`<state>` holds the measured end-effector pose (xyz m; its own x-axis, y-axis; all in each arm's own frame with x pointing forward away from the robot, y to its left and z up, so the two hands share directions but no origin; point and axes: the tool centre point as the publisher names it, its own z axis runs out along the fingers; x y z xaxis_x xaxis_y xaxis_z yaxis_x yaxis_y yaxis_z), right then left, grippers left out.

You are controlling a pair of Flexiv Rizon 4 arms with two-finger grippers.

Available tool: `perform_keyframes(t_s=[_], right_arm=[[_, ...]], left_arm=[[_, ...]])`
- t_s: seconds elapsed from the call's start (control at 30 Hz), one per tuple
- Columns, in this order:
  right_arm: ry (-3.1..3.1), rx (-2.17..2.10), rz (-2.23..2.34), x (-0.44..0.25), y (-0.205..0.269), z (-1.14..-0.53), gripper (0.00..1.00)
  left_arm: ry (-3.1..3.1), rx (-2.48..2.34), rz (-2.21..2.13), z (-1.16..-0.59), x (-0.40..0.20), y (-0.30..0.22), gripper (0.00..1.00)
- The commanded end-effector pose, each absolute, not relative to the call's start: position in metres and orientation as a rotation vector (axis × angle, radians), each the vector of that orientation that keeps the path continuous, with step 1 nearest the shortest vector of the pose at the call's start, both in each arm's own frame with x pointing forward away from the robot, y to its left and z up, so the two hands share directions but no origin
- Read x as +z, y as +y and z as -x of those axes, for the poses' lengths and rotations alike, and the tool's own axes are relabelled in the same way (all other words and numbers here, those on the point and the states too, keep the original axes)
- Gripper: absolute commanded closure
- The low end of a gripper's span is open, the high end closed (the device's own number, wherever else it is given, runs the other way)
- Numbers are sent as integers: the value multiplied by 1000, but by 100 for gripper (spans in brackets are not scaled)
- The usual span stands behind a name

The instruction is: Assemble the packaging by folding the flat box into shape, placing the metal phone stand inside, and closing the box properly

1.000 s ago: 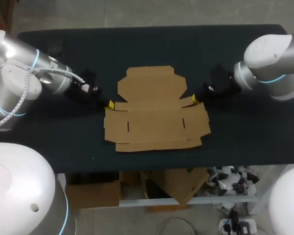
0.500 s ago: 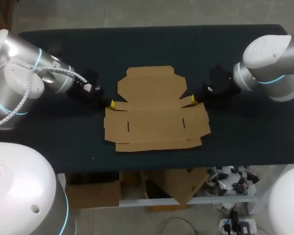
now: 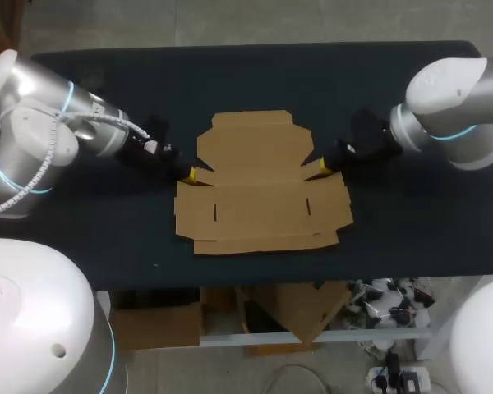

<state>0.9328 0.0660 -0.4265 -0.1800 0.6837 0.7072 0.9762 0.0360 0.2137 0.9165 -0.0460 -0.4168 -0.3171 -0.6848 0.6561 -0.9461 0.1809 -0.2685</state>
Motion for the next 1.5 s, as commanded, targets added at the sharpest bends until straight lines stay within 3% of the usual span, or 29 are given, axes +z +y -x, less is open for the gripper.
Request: perform_keyframes(t_s=[0.03,1.5], right_arm=[[-1913,-952,1682,-425,69,-931,100],[-1930,-906,1797,-412,81,-923,100]], left_arm=[[-2083,911,-1546,-916,-417,-50,100],[-2181,831,-1786,-909,-400,-68,100]])
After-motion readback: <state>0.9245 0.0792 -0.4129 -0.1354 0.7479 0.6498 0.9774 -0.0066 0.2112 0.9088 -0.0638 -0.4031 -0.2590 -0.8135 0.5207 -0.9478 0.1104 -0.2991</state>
